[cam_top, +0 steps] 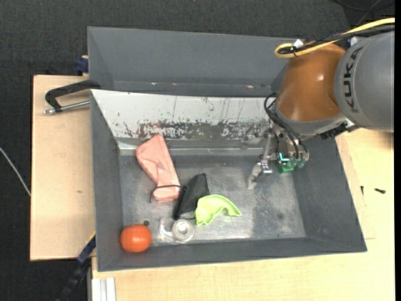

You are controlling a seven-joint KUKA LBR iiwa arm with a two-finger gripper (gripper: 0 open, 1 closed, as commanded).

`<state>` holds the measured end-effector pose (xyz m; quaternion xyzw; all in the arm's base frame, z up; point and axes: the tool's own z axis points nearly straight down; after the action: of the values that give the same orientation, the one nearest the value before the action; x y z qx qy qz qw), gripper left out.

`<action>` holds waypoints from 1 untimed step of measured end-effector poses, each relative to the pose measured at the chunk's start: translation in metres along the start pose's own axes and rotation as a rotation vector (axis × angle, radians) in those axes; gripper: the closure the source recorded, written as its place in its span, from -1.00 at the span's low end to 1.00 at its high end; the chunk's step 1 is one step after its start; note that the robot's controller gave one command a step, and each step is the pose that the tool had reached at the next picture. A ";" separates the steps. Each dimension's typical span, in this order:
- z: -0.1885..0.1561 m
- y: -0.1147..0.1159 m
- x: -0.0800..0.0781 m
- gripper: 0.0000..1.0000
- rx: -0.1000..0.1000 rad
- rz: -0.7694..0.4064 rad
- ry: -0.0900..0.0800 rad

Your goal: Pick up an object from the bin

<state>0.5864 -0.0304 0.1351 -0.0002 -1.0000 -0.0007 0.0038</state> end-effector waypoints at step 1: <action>-0.004 0.000 -0.001 -1.00 0.001 -0.001 -0.006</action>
Offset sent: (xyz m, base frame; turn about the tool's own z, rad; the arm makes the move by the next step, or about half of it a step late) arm -0.0782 0.0415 0.0097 0.1953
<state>0.5877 -0.0304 0.1392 0.0001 -1.0000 -0.0004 0.0006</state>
